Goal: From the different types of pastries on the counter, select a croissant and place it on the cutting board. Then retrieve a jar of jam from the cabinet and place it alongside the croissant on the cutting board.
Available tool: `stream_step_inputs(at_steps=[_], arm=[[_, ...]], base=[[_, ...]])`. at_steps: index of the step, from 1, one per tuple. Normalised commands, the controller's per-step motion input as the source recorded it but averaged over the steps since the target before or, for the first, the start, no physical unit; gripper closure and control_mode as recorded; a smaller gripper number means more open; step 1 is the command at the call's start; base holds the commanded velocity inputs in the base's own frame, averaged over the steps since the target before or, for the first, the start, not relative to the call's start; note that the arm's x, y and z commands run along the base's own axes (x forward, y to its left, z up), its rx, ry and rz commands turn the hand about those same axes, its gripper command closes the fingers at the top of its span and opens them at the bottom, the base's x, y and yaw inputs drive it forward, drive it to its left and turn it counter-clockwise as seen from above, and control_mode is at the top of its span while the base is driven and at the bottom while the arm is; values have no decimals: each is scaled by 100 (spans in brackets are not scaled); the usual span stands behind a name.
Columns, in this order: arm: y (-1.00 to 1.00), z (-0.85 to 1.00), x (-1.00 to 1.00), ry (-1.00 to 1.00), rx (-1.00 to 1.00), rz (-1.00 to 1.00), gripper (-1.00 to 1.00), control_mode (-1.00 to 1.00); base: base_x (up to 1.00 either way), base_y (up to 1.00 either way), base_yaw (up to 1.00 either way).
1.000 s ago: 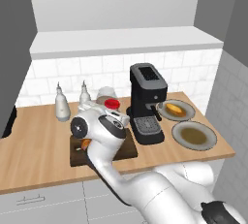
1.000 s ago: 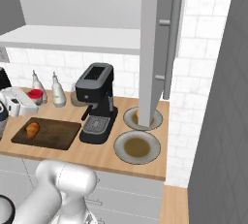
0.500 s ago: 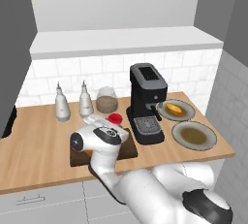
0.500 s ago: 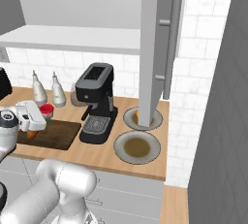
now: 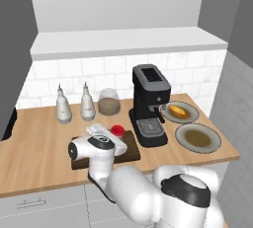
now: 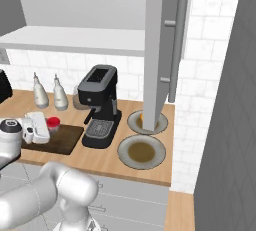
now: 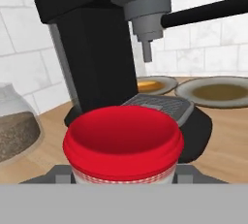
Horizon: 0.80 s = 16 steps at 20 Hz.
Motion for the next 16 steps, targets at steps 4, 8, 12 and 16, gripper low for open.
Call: stream_step_inputs(at_steps=[4,8,12,16], arm=[[0,-41,20,0,0,-3,100,-100],[0,-46,27,0,0,0,100,-100],[0,-40,35,0,0,-1,100,-100],[7,-24,31,0,0,0,100,-100]], base=[[0,0,0],[0,0,0],[0,0,0],[0,0,0]])
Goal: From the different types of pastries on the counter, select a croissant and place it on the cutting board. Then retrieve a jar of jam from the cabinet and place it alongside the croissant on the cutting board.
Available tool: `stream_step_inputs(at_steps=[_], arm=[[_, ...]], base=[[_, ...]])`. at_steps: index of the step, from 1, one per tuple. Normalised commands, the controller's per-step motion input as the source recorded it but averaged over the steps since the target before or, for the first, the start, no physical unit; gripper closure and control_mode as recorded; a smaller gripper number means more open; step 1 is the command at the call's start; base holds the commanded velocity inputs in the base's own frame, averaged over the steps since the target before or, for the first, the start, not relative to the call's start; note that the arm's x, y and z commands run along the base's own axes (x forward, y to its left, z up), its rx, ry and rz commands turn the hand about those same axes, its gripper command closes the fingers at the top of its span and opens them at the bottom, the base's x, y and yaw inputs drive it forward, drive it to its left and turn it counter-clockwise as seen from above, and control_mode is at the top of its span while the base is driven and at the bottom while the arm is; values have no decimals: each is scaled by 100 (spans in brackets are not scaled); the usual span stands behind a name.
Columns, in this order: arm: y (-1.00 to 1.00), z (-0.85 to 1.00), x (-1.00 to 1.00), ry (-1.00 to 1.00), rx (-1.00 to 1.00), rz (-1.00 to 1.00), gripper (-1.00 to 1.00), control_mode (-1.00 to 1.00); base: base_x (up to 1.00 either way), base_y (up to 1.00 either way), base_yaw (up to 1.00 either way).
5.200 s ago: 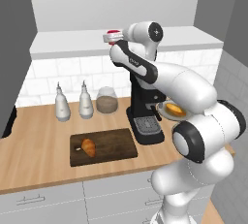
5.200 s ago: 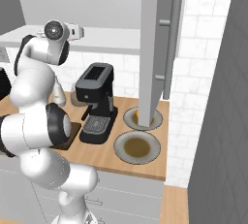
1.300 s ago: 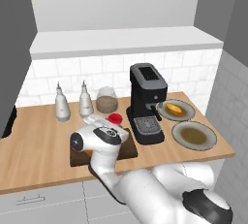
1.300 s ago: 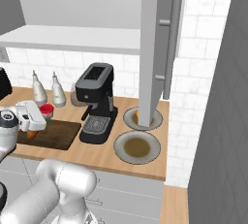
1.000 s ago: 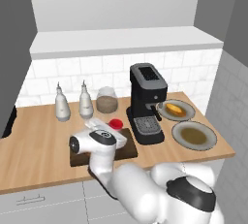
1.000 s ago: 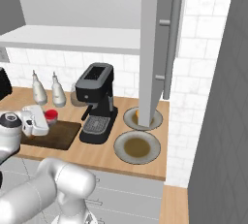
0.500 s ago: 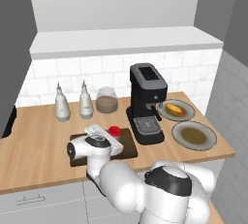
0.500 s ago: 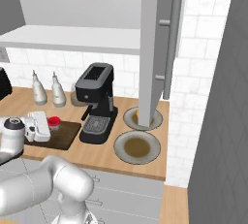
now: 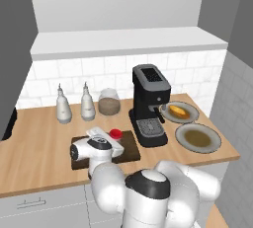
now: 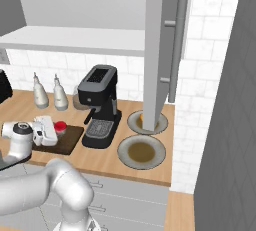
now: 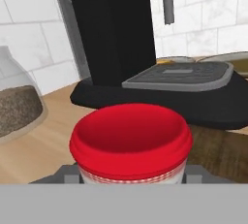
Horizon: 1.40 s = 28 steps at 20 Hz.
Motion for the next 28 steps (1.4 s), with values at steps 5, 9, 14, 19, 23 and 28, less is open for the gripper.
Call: stream_step_inputs(at_steps=[5,9,14,19,23,28], arm=[[21,-38,3,0,0,0,-100,-100],[2,-29,-10,0,0,0,-100,-100],[1,-3,-26,1,0,0,-100,-100],[0,0,-43,0,0,0,-100,-100],[0,19,-27,0,0,0,-100,-100],[0,28,-40,0,-1,0,-100,-100]], base=[[0,0,0],[0,0,0],[0,0,0],[0,0,0],[0,0,0],[0,0,0]])
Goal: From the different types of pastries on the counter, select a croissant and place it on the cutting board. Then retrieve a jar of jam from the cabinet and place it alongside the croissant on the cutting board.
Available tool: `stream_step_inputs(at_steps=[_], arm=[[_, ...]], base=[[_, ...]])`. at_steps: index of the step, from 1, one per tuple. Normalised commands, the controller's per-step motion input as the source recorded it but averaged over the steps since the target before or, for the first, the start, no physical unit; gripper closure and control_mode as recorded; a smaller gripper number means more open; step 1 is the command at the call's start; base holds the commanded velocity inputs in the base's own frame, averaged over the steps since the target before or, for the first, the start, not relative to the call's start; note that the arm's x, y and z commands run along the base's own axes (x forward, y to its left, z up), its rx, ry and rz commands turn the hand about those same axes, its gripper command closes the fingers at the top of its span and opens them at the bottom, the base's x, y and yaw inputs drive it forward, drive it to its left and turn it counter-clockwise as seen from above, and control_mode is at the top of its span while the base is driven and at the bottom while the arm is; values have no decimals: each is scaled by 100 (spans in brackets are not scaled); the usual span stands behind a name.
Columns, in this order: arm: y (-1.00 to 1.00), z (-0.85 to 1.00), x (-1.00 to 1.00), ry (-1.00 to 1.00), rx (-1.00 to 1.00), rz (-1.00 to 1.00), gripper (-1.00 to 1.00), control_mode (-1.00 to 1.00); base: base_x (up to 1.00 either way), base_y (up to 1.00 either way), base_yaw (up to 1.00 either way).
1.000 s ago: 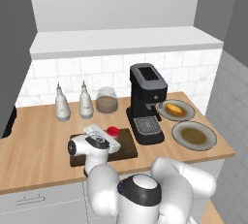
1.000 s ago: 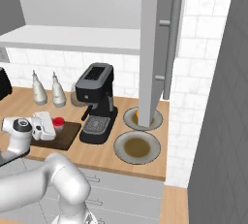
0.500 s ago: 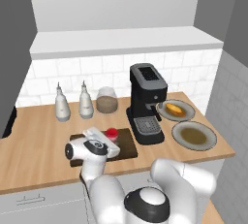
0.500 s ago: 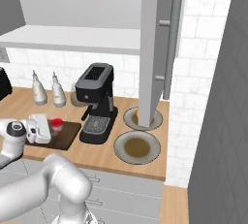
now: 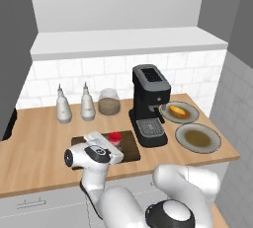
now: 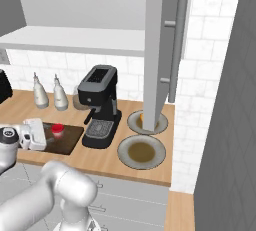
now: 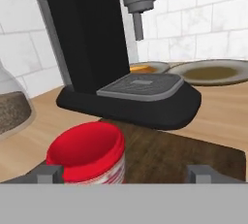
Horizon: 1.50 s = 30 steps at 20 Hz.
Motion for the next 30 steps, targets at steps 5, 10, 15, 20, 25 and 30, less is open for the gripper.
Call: stream_step_inputs(at_steps=[5,10,15,20,25,30], arm=[[0,22,-69,0,0,0,-100,-100],[0,25,-81,0,0,0,-100,-100],[-8,25,-95,0,0,-2,-100,-100],[-51,55,-80,0,0,-7,-100,-100],[-71,85,-59,0,0,-9,-100,-100],[-69,84,-61,0,0,-9,-100,-100]], base=[[0,0,0],[0,0,0],[0,0,0],[0,0,0],[0,0,0],[0,0,0]])
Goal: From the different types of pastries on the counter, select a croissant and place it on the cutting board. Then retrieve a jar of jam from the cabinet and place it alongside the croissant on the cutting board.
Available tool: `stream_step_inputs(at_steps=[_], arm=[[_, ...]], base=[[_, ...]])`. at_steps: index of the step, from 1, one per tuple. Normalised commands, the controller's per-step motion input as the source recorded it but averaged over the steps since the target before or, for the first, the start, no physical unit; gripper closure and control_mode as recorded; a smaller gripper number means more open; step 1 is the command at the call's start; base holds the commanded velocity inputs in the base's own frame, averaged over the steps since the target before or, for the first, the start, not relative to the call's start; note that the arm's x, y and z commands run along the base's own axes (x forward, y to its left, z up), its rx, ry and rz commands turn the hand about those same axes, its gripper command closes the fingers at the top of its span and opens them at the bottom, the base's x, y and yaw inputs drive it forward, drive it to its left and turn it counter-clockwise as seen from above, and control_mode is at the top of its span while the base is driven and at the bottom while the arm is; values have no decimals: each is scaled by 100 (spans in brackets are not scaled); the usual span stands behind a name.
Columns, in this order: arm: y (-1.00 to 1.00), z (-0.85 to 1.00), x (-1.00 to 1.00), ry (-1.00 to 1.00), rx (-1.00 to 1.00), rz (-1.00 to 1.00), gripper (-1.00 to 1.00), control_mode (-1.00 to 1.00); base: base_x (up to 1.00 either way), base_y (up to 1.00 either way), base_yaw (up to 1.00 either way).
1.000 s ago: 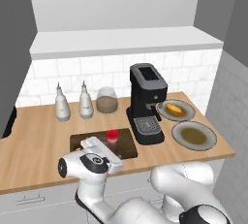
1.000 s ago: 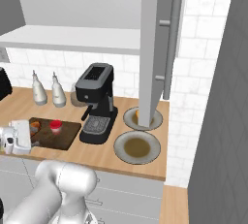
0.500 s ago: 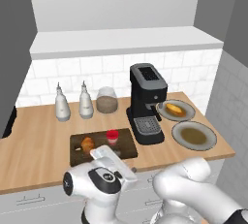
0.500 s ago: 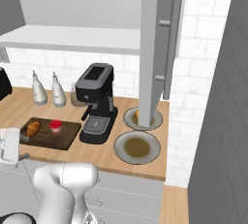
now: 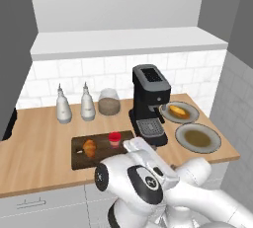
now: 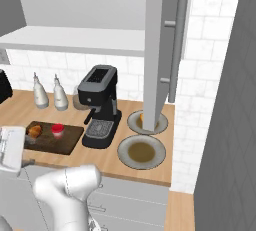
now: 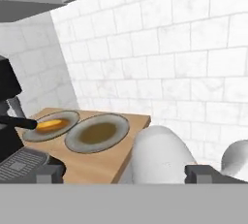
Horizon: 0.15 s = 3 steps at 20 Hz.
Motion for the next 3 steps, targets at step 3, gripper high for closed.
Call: stream_step_inputs(at_steps=[3], arm=[[-74,83,-64,0,0,-11,-100,-100]], base=[[0,0,0]])
